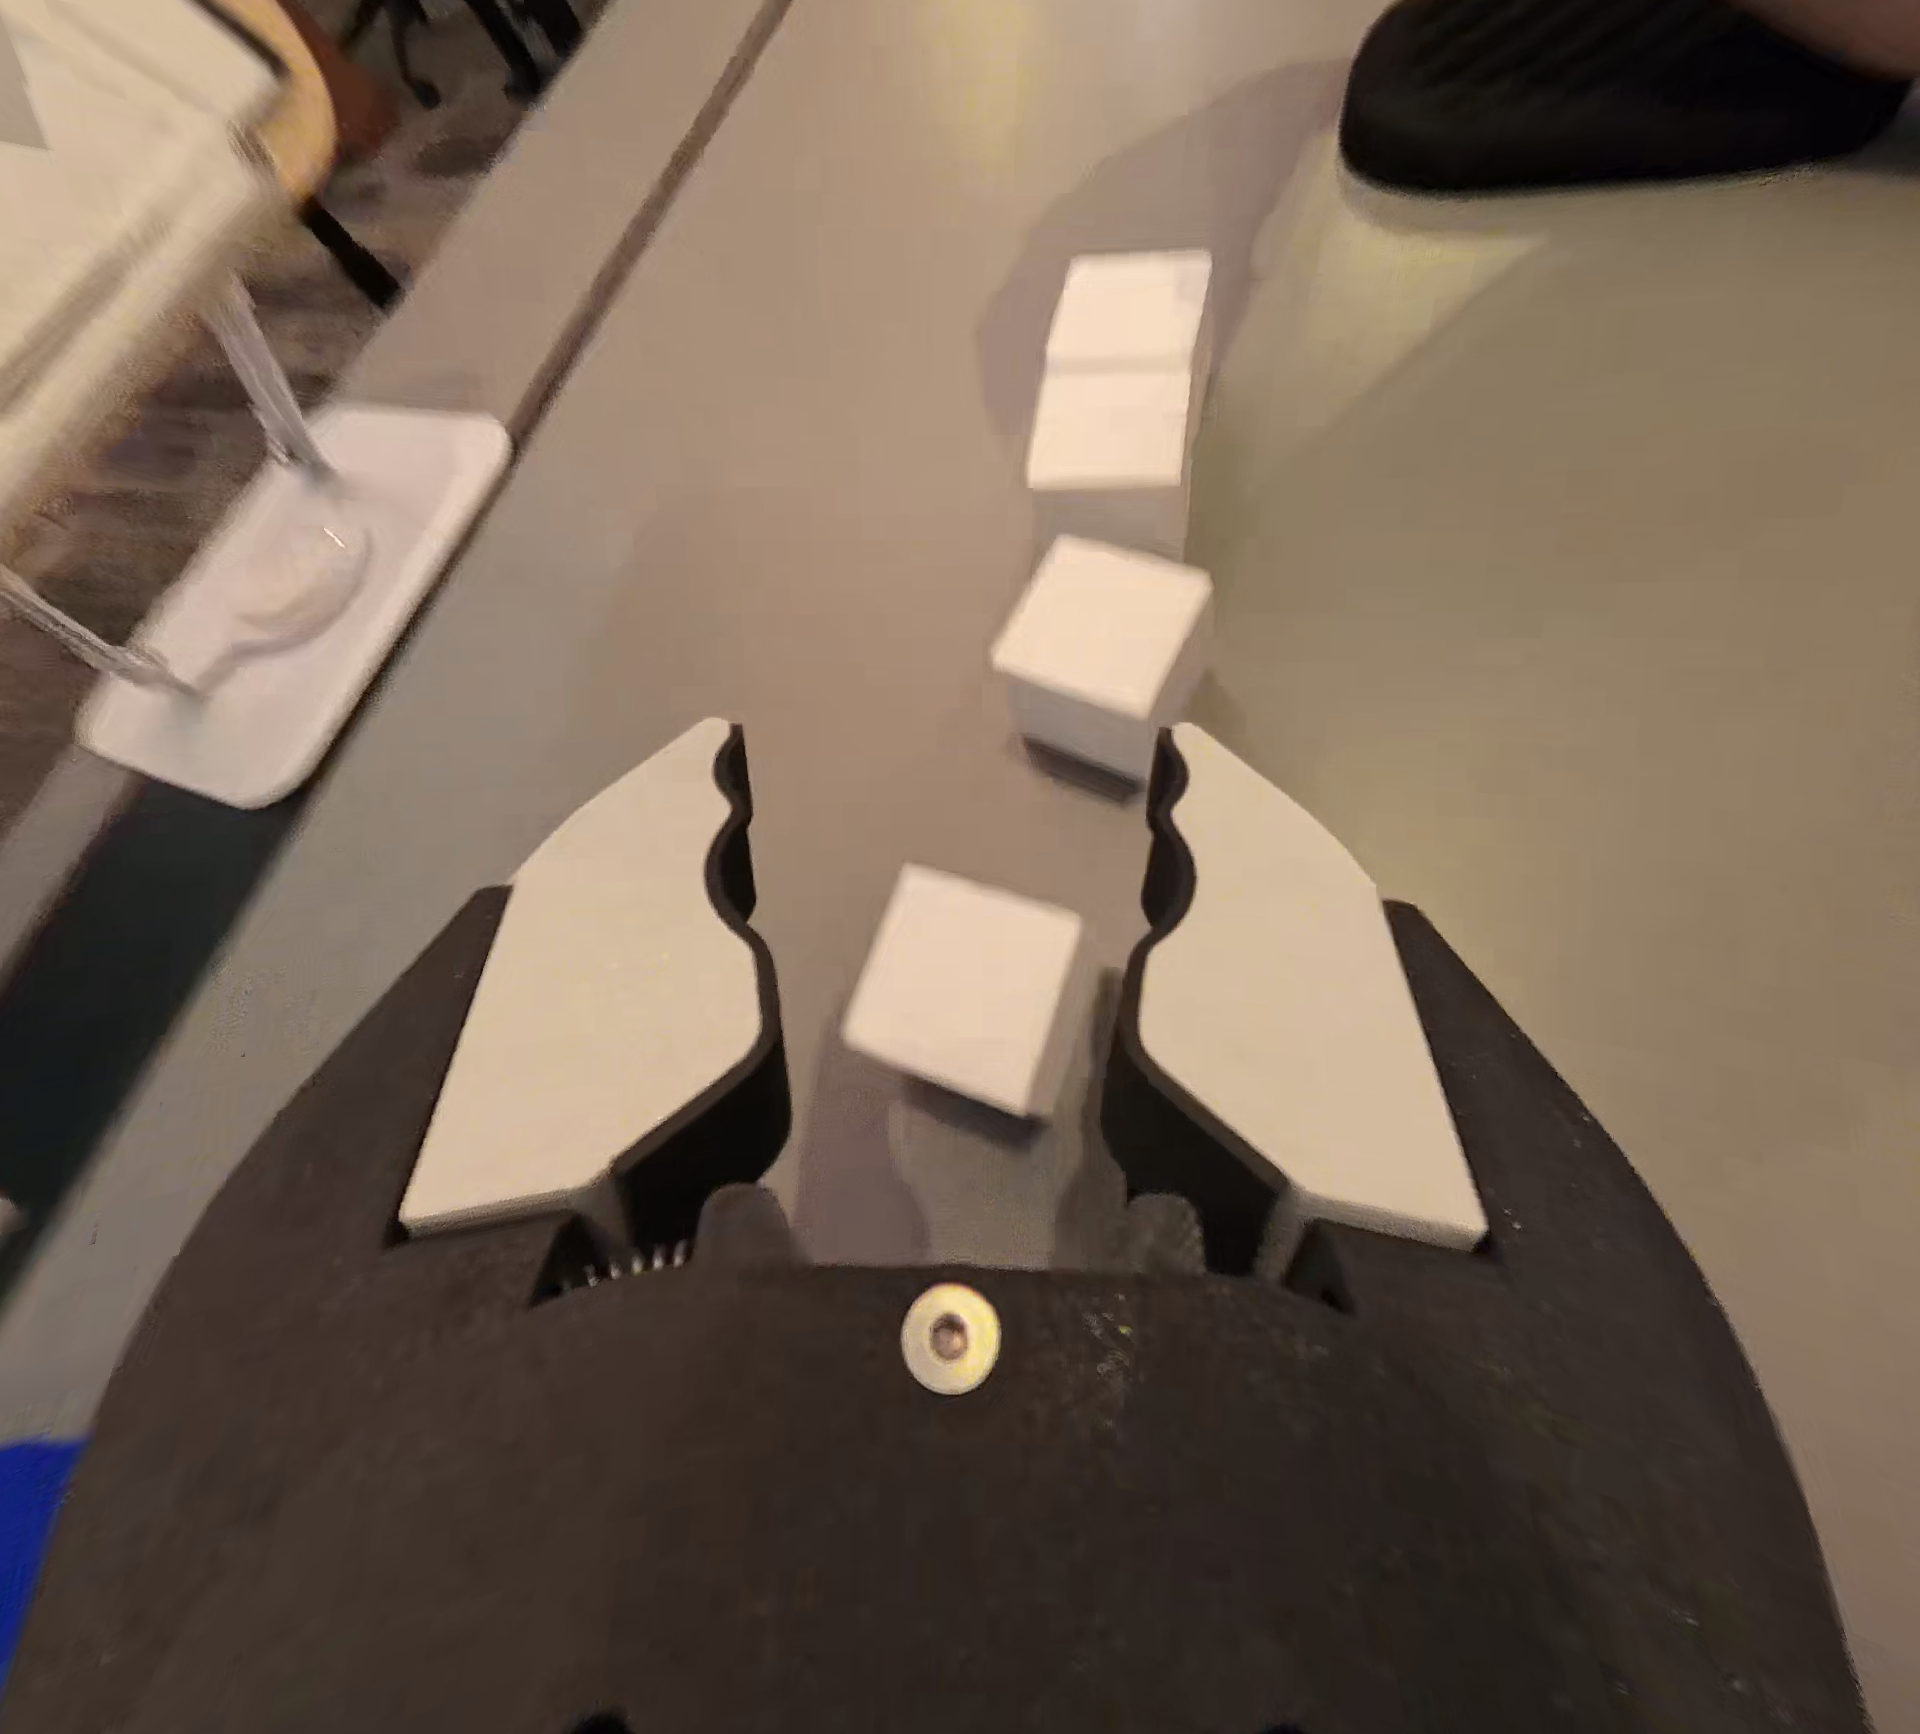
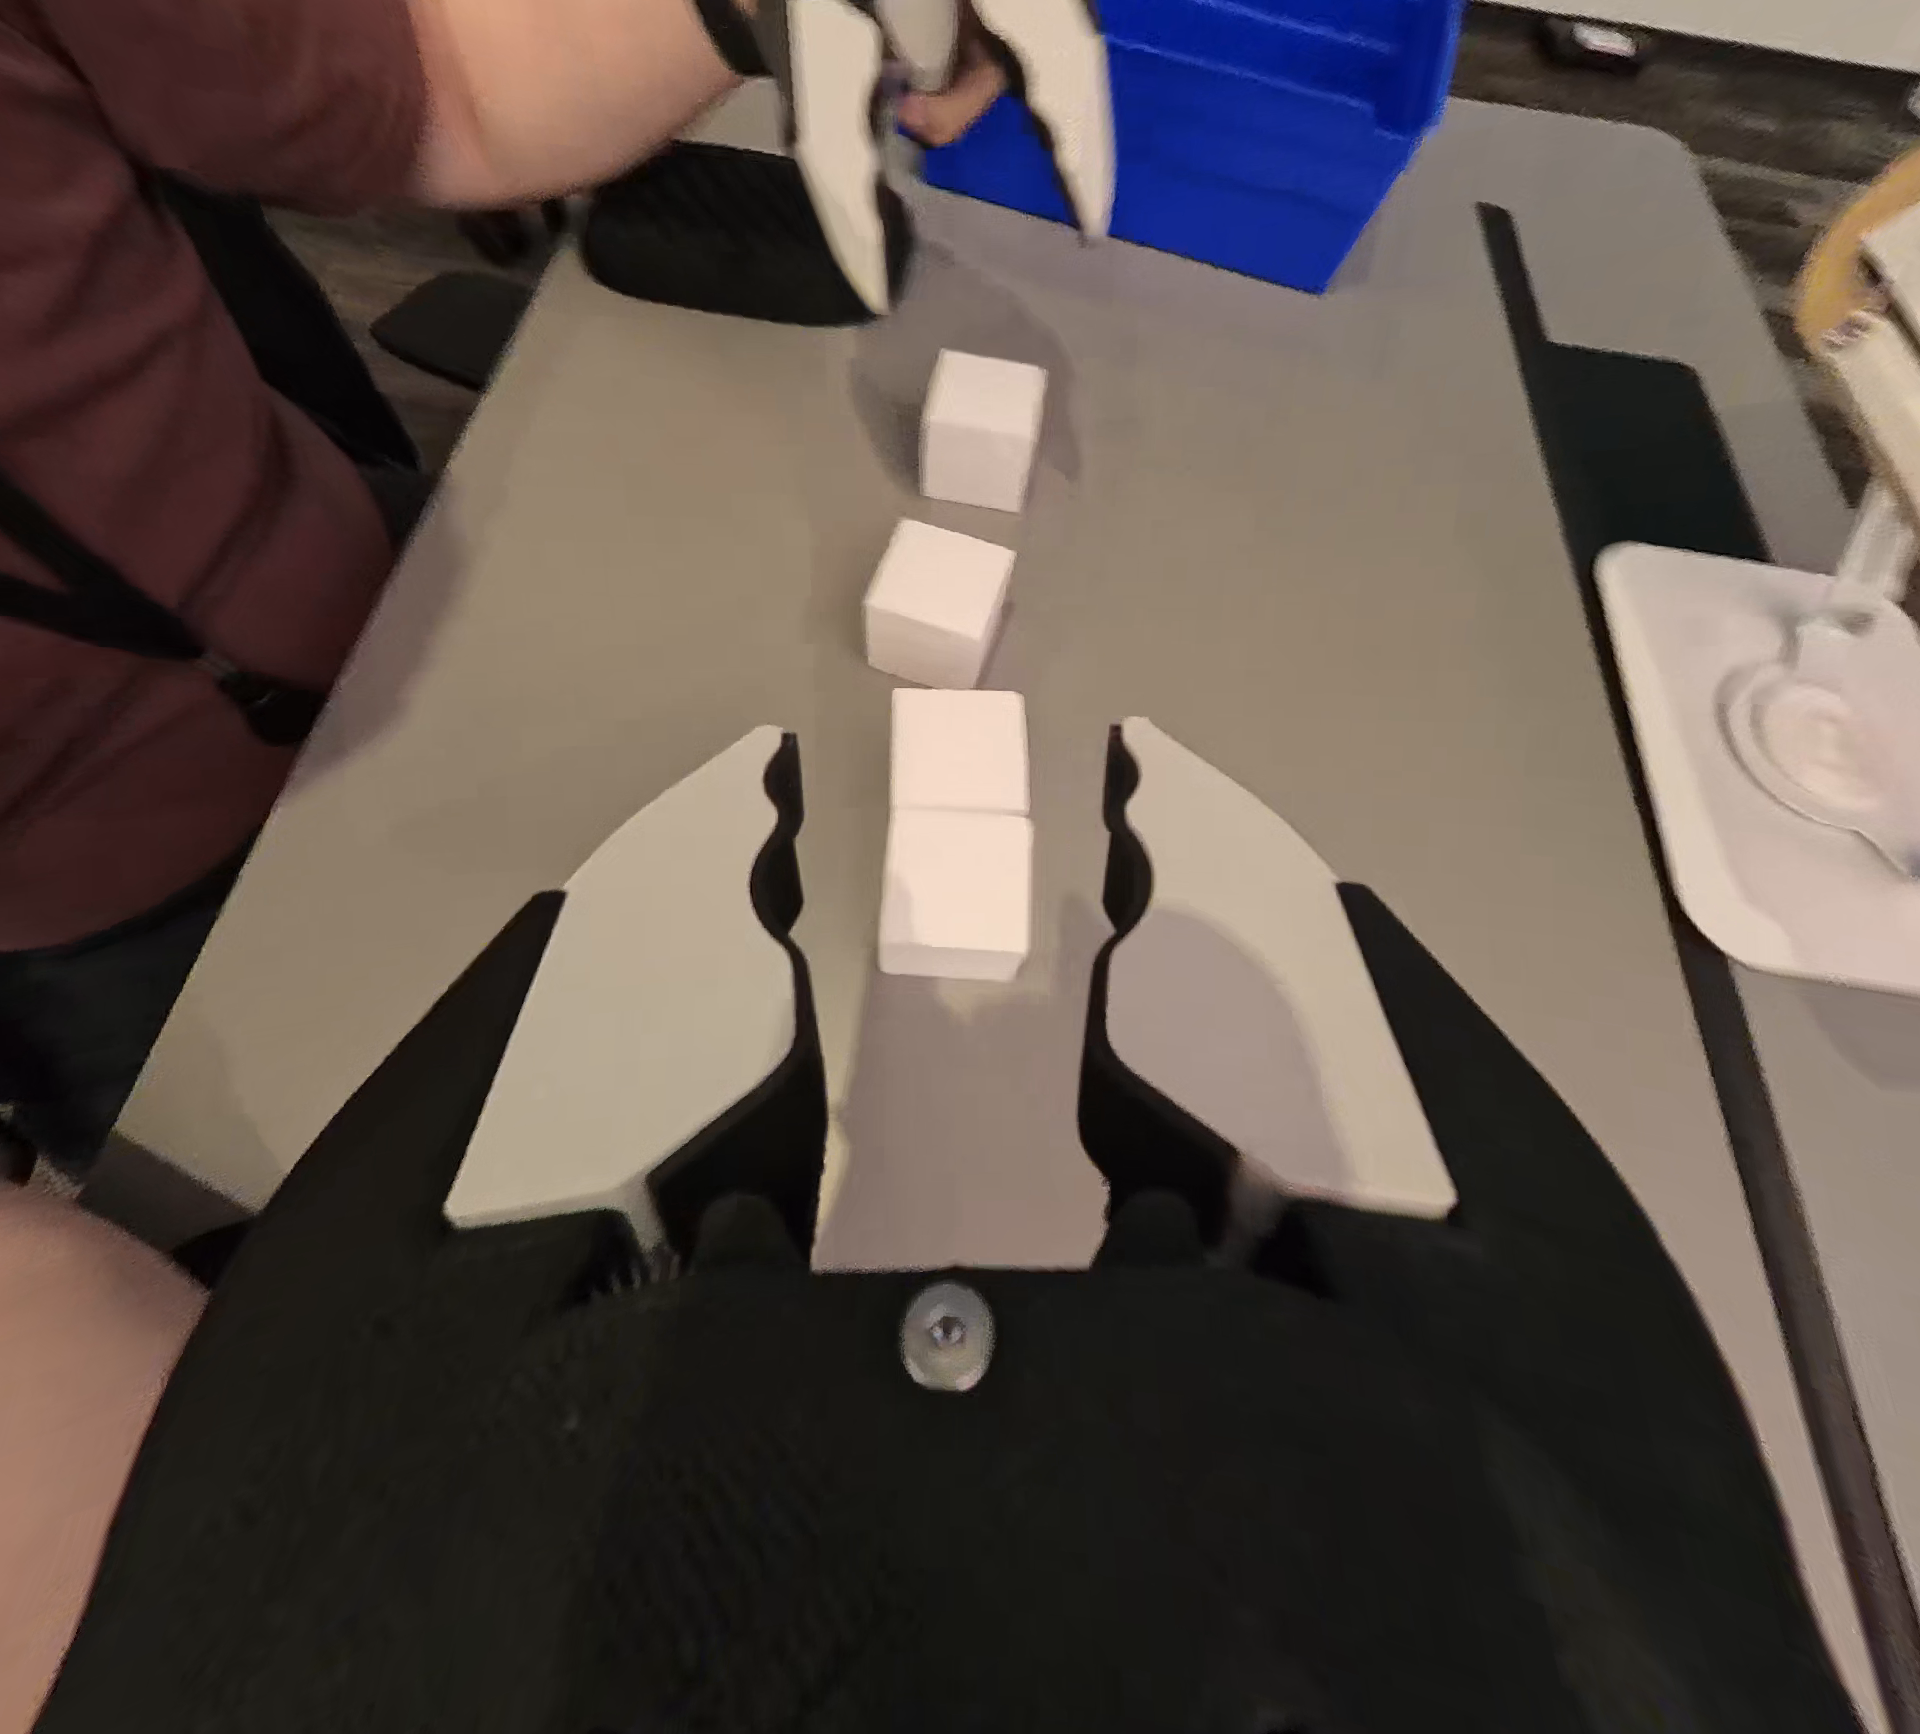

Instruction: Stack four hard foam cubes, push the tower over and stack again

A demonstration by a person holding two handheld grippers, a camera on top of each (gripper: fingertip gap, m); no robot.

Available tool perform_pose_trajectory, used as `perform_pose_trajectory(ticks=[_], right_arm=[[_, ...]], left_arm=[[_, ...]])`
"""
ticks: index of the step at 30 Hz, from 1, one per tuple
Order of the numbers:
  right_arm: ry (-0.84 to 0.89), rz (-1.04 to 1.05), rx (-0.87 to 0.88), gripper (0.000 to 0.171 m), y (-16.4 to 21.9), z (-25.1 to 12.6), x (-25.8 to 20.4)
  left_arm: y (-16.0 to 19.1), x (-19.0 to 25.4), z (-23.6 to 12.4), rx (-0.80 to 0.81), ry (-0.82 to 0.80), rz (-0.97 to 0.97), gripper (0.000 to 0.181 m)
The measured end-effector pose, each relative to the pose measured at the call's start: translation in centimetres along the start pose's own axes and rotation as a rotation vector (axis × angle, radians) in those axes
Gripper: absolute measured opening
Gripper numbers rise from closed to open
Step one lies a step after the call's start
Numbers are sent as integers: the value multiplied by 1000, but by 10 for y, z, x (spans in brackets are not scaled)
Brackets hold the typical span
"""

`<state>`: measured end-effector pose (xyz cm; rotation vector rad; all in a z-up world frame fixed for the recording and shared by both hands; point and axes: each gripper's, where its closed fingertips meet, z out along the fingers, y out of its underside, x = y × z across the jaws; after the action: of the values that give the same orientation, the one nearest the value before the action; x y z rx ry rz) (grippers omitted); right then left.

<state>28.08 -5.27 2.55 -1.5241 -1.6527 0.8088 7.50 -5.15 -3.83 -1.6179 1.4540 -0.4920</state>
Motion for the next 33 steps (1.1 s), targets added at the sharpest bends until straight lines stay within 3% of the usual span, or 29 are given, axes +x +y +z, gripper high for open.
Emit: perform_pose_trajectory(ticks=[3, 5, 8, 11, 16, 18, 22, 29, 33], right_arm=[[148, -39, -153, 65, 1, 6, 6], [132, -93, -192, 65, -1, 19, -6], [54, -35, -116, 64, 1, 38, -16], [86, 70, -35, 64, 32, 45, -4], [108, 201, -21, 69, 86, 54, -3], [108, 220, -44, 69, 99, 61, -3], [74, 243, -48, 69, 106, 71, -6], [108, 251, -117, 73, 124, 85, 2], [55, 269, -144, 58, 131, 92, -6]], left_arm=[[42, 13, -1, -12, 96, -94, 80], [55, 13, 1, -1, 101, -101, 82], [72, 3, 11, -31, 63, -99, 84], [84, -5, 20, -56, 28, -76, 85], [94, -2, 33, -77, 67, -105, 85], [94, 0, 35, -72, 68, -106, 77], [98, -5, 39, -92, 8, -74, 67], [89, 2, 32, -54, 10, -59, 66], [90, 3, 26, -37, 4, -89, 66]])
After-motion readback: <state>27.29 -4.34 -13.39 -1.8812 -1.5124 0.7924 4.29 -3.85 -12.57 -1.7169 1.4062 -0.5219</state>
